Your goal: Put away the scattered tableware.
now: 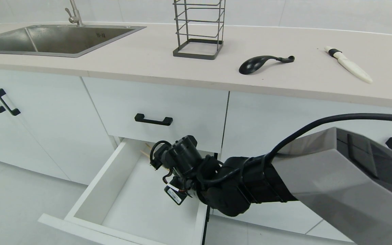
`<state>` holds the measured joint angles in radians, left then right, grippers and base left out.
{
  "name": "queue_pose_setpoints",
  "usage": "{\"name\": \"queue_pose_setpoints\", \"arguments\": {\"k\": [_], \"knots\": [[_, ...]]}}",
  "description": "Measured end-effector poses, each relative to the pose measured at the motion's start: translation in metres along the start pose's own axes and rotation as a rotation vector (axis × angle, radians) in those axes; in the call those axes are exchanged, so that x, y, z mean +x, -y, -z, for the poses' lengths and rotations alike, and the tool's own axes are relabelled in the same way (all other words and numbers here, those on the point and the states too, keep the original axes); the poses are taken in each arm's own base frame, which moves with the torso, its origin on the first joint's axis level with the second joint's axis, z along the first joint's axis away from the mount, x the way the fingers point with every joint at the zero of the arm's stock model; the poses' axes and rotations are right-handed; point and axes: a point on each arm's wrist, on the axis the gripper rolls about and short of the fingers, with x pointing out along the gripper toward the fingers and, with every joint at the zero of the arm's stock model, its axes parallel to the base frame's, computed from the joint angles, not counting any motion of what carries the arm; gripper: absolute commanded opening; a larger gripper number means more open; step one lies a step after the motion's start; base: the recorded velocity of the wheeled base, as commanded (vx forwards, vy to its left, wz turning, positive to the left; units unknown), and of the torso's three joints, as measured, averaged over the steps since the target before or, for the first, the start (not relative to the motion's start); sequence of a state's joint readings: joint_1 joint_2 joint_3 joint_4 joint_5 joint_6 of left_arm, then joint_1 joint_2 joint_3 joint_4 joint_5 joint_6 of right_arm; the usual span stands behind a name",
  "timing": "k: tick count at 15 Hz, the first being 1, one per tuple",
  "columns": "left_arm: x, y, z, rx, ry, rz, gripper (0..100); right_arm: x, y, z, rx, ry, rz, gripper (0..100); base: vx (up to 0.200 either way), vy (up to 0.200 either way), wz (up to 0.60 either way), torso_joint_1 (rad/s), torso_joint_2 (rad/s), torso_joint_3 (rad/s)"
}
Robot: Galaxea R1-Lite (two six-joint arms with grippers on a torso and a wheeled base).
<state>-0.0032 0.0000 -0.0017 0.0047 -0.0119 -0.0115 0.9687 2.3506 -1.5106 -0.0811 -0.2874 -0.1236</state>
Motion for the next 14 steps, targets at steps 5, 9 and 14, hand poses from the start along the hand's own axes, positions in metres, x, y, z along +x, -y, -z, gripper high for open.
{"name": "queue_pose_setpoints", "arguments": {"k": [5, 9, 14], "knots": [[0.0, 0.0, 0.0, 0.0, 0.0, 0.0, 100, 0.016, -0.006, -0.004, 0.031, 0.01, 0.019, 0, 0.0, 0.0, 0.0, 0.0, 0.0, 0.0], [0.0, 0.0, 0.0, 0.0, 0.0, 0.0, 100, 0.033, -0.016, -0.003, 0.072, 0.013, 0.014, 0, 0.0, 0.0, 0.0, 0.0, 0.0, 0.0], [0.0, 0.0, 0.0, 0.0, 0.0, 0.0, 100, 0.05, -0.023, 0.009, 0.063, -0.017, 0.011, 0, 0.0, 0.0, 0.0, 0.0, 0.0, 0.0]]}}
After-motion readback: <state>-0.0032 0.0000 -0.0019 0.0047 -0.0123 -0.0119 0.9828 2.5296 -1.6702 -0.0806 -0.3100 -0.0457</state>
